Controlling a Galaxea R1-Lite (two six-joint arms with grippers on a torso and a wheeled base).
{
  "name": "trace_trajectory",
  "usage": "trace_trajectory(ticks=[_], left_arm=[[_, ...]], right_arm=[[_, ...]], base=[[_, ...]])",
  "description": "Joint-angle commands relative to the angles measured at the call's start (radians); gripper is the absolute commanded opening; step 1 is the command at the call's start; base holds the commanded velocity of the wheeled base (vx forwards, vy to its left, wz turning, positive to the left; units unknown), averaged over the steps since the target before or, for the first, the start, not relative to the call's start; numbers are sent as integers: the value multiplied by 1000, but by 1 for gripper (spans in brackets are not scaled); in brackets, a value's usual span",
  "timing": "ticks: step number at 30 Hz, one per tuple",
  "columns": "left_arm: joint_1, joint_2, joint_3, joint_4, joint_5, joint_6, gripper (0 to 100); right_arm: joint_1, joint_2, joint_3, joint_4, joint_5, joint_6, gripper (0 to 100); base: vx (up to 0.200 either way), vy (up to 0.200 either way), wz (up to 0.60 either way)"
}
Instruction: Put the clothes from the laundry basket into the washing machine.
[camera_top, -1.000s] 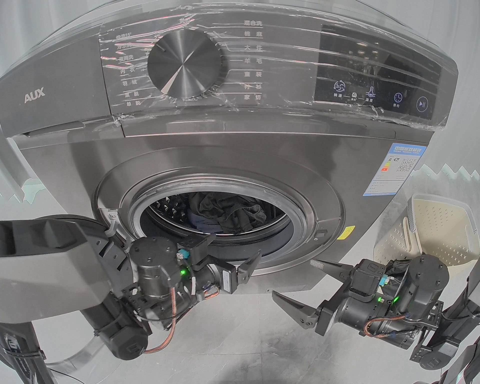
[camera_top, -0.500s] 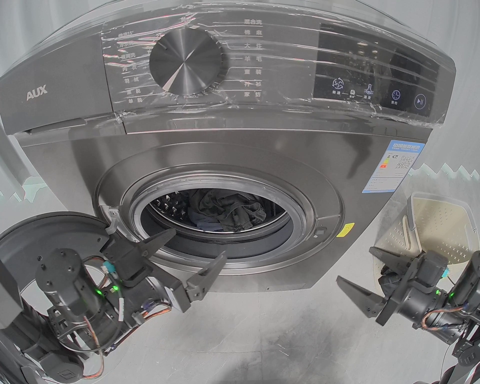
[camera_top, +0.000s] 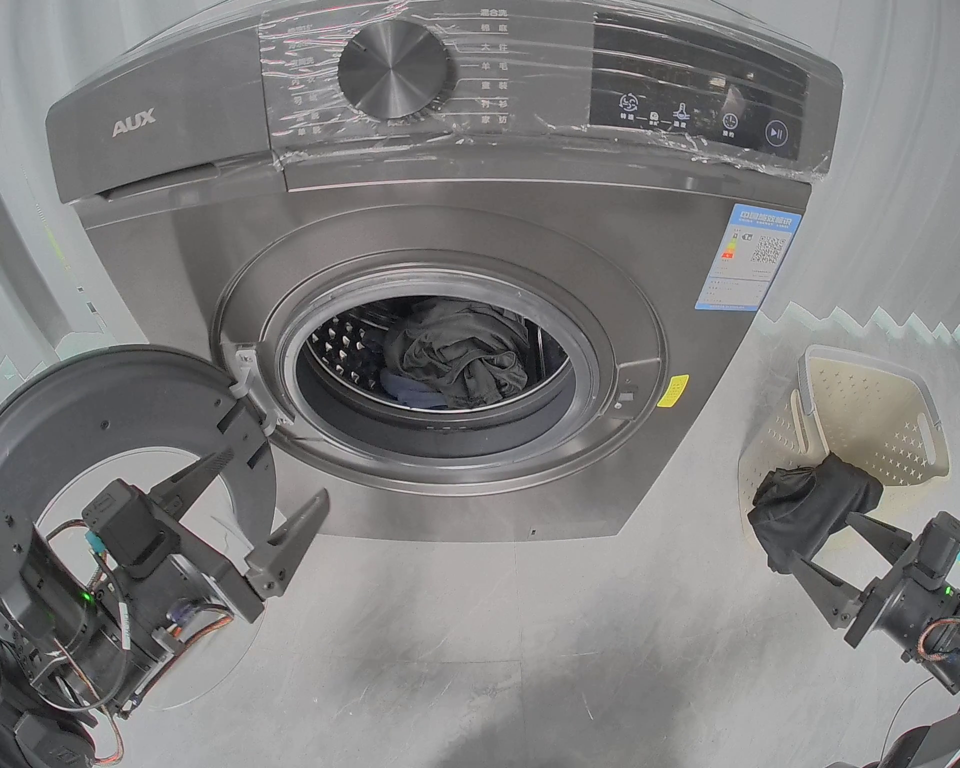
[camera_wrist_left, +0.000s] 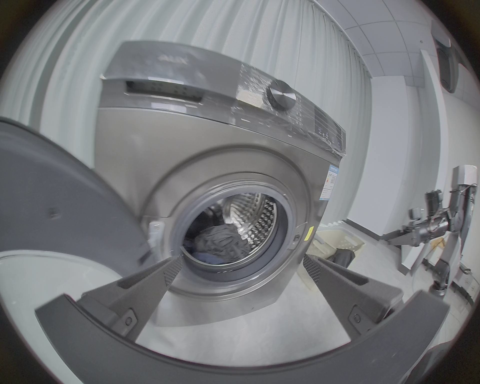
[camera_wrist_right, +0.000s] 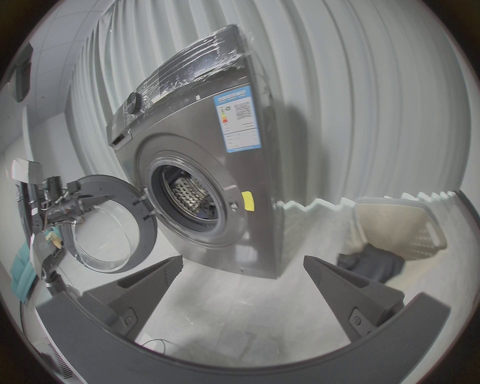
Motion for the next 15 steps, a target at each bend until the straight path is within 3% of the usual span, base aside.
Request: trace_trajectory(ticks=[1,7,8,15], left_arm=[[131,-123,67,13,-42,13,100],[169,-229,67,106,-73,10,100],[169,-278,67,166,-73,4,100],[171,-536,66,490,-64,-13,100]], right_arm=[[-82,-302,17,183,-48,-1,100],[-174,-425,17,280,-46,-7,100],[-189,-461,17,311,-46,-6,100],[-231,-629,17,478,-40,-24,100]], base=[[-200,0,0],[-200,0,0],[-200,0,0],[0,0,0]])
